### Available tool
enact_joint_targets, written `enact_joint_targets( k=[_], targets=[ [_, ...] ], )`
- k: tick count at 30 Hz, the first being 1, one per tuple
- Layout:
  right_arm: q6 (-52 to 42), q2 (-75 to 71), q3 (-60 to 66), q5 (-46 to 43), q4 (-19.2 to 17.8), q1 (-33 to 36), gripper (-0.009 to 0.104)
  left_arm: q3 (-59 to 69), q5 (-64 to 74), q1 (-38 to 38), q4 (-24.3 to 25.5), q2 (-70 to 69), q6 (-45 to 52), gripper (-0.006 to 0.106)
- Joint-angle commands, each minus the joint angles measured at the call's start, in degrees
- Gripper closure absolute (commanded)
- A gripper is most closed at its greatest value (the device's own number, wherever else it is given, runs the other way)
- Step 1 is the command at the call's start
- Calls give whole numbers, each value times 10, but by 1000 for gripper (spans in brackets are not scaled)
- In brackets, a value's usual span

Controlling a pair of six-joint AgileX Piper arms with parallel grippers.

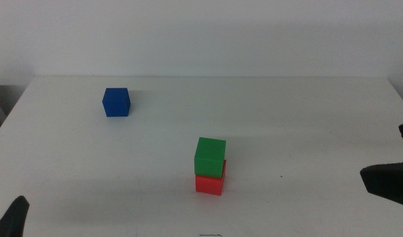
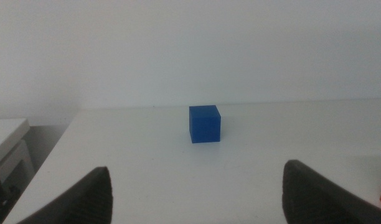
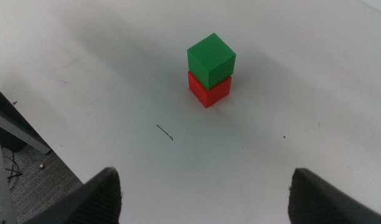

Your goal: Stack red cubes first, then green, then blue cubes in a specific spot.

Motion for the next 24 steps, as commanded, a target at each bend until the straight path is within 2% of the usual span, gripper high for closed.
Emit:
enact_joint_targets(
  k=[1,5,12,24],
  targets=[
    [-9,-3,-13,-32,-1,-3,23,-26,-39,3,-9,11,-13,7],
    [-9,-3,-13,-32,-1,-3,23,-140,60,36,-9,130,-21,7],
    [-9,-3,-13,-32,-1,-3,23,-359,310,40,-9,358,-24,7],
    [-9,-3,-13,-32,-1,-3,23,-560,392,40,-43,624,-24,7]
  ],
)
